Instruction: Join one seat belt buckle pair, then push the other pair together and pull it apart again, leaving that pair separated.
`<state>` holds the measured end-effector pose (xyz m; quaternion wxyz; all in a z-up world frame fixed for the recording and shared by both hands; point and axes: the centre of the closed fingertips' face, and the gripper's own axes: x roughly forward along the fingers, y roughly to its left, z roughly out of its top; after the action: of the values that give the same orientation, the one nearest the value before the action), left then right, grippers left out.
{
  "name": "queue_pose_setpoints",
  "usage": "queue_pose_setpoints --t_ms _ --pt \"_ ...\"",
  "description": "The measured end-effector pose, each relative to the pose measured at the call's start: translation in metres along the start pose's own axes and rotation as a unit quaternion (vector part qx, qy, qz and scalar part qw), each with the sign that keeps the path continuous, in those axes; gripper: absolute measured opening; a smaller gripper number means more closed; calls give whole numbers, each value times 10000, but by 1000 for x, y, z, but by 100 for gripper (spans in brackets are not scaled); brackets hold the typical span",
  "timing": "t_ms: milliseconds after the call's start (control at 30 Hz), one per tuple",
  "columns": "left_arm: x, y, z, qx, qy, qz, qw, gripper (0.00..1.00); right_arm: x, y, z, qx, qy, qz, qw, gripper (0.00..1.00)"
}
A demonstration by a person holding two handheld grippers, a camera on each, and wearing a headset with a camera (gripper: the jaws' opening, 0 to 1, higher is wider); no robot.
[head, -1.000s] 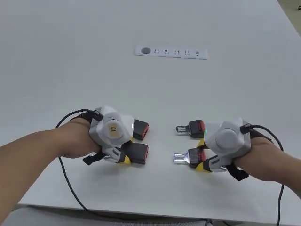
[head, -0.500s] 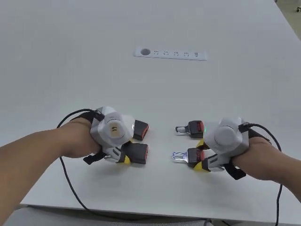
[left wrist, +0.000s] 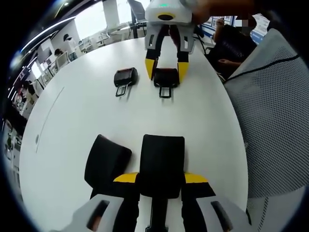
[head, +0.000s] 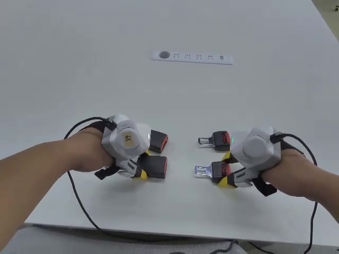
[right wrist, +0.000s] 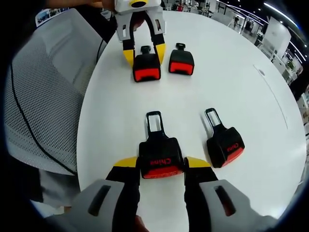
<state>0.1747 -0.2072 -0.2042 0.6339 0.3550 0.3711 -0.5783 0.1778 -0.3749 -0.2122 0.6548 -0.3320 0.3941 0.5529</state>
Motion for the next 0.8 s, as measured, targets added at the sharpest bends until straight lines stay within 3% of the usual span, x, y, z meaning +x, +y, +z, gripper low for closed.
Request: queue_pose_setpoints --t_ms 800 --pt "1 1 -2 -50 44 -7 10000 33 1 0 4 122 20 -80 9999 34"
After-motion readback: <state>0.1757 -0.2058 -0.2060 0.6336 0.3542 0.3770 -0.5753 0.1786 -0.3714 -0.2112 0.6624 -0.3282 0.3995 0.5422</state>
